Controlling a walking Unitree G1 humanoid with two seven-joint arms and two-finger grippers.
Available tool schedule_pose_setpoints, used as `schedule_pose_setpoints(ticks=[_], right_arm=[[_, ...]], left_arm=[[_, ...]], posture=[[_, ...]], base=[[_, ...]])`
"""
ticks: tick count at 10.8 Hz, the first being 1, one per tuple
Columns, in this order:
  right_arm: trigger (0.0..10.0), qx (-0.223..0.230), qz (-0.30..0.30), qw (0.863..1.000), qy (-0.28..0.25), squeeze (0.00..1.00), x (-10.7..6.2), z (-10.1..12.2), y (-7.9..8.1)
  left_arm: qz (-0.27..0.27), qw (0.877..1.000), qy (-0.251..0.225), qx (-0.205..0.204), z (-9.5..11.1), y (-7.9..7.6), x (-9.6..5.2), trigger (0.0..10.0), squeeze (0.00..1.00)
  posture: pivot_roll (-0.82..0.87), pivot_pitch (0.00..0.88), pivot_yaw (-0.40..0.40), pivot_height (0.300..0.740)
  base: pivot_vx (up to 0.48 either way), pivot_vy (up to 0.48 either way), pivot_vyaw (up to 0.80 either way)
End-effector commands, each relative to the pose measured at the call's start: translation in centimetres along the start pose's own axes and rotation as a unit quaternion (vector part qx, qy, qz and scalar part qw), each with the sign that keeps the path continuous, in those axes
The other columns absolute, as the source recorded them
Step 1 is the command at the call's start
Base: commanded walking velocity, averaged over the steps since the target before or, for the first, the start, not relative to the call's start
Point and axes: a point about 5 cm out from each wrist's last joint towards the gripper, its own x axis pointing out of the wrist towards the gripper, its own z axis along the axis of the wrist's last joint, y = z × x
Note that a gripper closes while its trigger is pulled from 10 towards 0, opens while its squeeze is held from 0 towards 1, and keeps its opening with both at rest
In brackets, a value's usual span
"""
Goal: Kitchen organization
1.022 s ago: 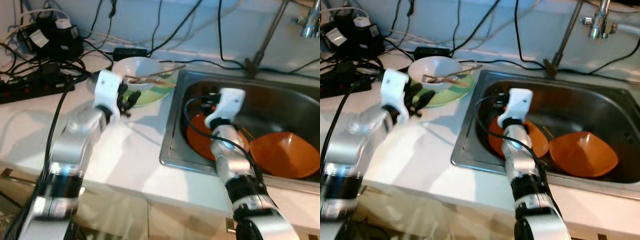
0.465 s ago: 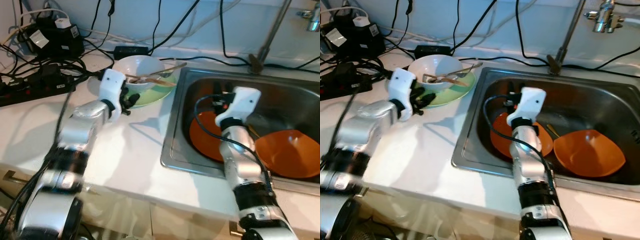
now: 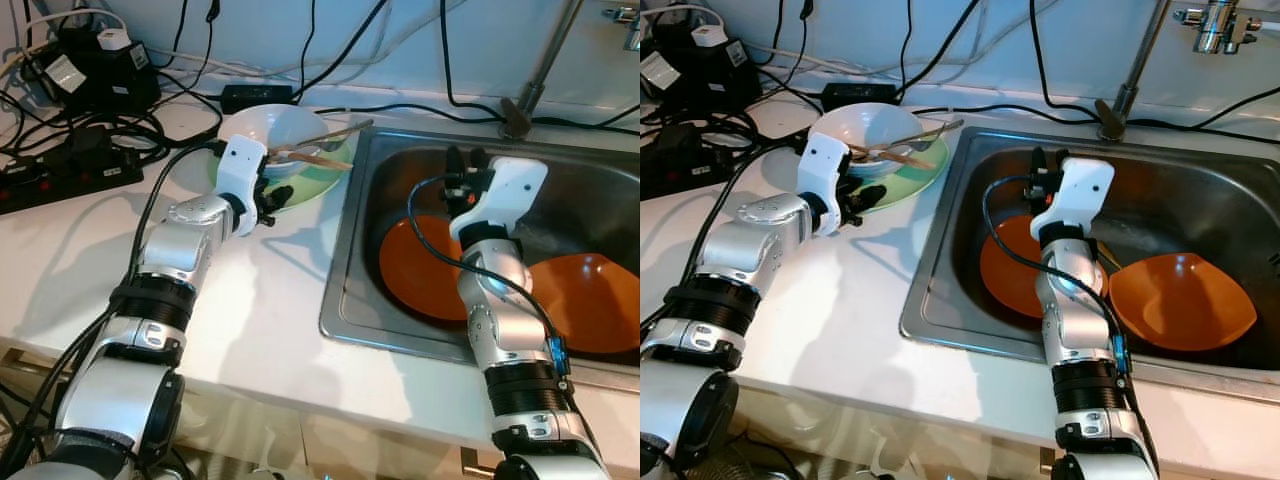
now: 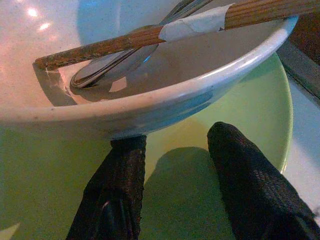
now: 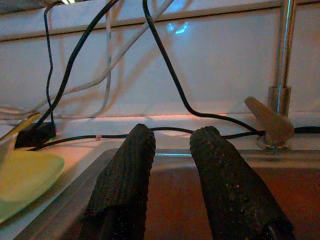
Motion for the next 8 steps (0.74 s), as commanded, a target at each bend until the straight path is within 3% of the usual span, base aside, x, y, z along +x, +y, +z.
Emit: schedule_pose_setpoints(ticks=[1,4,6,8], right_arm=[[10.0,-0.002,0.008,1.0,-0.017,0.0,0.5,1.2,0.2],[10.0,-0.008,0.016,1.0,-0.018,0.0,1.0,1.7,0.1],[10.0,-0.007,0.031,0.999,-0.009,0.0,1.2,1.4,0.7],[10.0,-0.002,0.037,0.999,-0.005,0.0,1.4,1.3,1.1]], left_arm=[[-0.01,1.0,0.024,0.004,-0.6,-0.3,0.3,10.0,0.0],[-0.007,0.999,0.045,-0.005,-1.6,-0.5,0.3,10.0,0.0],[-0.003,0.998,0.066,-0.015,-3.1,-0.4,-0.5,10.0,0.0],[0.0,0.997,0.073,-0.019,-3.3,-0.1,-1.5,10.0,0.0]], posture=[[0.14,0.106,0.037,0.74],[0.15,0.095,0.018,0.74],[0.17,0.089,0.007,0.74],[0.19,0.081,0.002,0.74]], base=[[0.0,0.0,0.0],[0.0,0.0,0.0],[0.0,0.0,0.0],[0.0,0.0,0.0]])
